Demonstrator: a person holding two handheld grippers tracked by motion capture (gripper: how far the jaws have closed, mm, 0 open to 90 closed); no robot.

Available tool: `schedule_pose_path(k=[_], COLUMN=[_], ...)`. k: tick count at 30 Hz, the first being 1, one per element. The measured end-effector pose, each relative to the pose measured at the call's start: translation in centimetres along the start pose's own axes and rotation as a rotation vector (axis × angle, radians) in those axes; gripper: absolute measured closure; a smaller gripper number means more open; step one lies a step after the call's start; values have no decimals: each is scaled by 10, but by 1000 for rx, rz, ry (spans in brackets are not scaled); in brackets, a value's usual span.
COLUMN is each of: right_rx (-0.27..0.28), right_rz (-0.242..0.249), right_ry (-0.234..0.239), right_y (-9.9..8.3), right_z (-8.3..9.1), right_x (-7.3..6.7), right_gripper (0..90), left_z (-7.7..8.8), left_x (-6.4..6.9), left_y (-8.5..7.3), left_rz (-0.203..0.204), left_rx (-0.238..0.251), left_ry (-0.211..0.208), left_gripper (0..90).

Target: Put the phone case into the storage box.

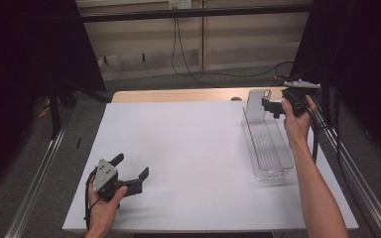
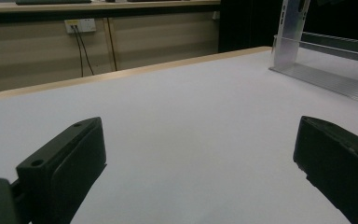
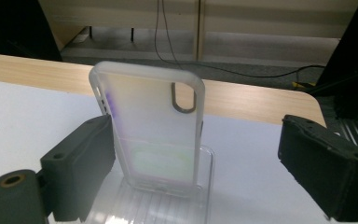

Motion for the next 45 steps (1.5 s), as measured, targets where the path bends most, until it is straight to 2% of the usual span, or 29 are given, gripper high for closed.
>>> schedule_pose_path(k=[2,4,6,11,14,21,23,27,32,37,41,45], right_rx=[7,23,30,40,58,82,84,118,140,164,183,218], right_rz=[8,-13,-11,9,48,67,66,77,75,73,82,72], right_ry=[4,24,37,31,13,23,32,13,14,11,-8,-5], right_y=[-3,-5,-5,-6,-9,-17,-19,-22,-28,-33,-38,-41], right_z=[1,3,5,10,12,20,21,28,35,40,43,47], right_x=[-1,-3,-6,-13,-15,-16,-15,-14,-13,-15,-19,-22], right_gripper=[108,110,109,88,84,81,71,68,74,37,32,31], left_z=[0,1,1,2,3,5,6,7,8,9,9,10], left_x=[0,0,-1,0,-1,-4,-5,-5,-5,-5,-6,-6], left_y=[0,0,0,0,1,1,1,1,1,1,1,1], left_rz=[1,4,4,7,4,14,15,16,19,14,24,26], left_rx=[2,3,4,5,8,17,19,21,20,22,25,27], left_ry=[-1,0,0,-1,1,6,8,8,11,7,5,7], left_gripper=[23,23,23,23,23,25,25,25,25,25,24,24])
Point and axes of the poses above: each handheld gripper's, and its own axes: z roughly backward along the jaws, y roughly out of its top, x roughly to its right, the point moved 3 cm from there along -z, roughly forward along the jaws, and after that the axes turned 13 degrees about y, right-handed, at the moved point
